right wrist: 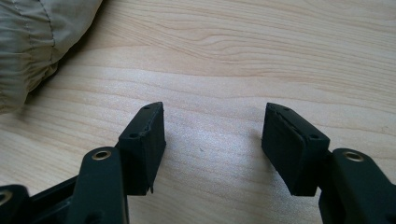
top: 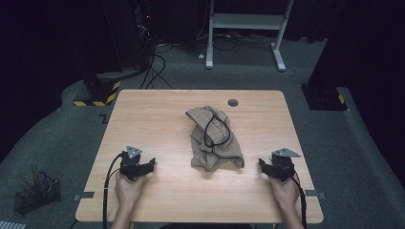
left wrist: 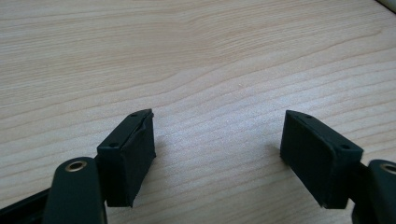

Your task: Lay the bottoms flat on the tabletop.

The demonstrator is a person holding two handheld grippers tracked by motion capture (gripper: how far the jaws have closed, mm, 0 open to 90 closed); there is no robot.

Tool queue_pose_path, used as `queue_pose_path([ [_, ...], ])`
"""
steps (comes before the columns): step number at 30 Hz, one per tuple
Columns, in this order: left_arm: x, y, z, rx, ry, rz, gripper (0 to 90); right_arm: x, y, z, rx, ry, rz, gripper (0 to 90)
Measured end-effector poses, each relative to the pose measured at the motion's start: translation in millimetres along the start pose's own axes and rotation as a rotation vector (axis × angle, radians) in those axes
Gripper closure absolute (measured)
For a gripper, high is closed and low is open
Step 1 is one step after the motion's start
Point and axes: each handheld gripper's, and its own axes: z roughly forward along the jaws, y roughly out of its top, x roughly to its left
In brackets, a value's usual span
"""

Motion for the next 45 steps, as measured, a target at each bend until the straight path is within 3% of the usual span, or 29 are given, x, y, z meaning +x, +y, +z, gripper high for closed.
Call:
queue_pose_path([
  [21,-0.2,0.2,0.0,-0.002,0.001,-0.002,27.8,0.9,-0.3,-0.4,-0.003,0.007,-0.008,41.1],
  [25,-0.4,0.5,0.2,-0.001,0.005,-0.004,27.9,2.0,0.1,-0.3,-0.004,0.01,-0.013,45.0],
  [31,-1.6,2.4,1.9,0.003,-0.001,-0.006,26.1,10.9,3.7,2.1,-0.006,0.028,-0.036,48.5],
  [35,-4.8,4.1,2.3,0.0,-0.027,-0.01,26.3,17.4,5.0,1.6,-0.039,0.028,-0.093,49.4],
  [36,-7.2,6.0,2.4,0.002,-0.038,-0.008,26.2,20.3,7.8,-0.2,-0.052,0.075,-0.088,48.8],
  [38,-12.2,9.2,1.7,-0.026,-0.072,-0.024,27.1,21.8,10.7,-3.5,-0.076,0.108,-0.073,48.2],
  [45,-26.8,19.6,9.1,-0.007,-0.124,0.004,26.6,30.7,21.2,-8.6,-0.107,0.164,-0.101,47.1],
])
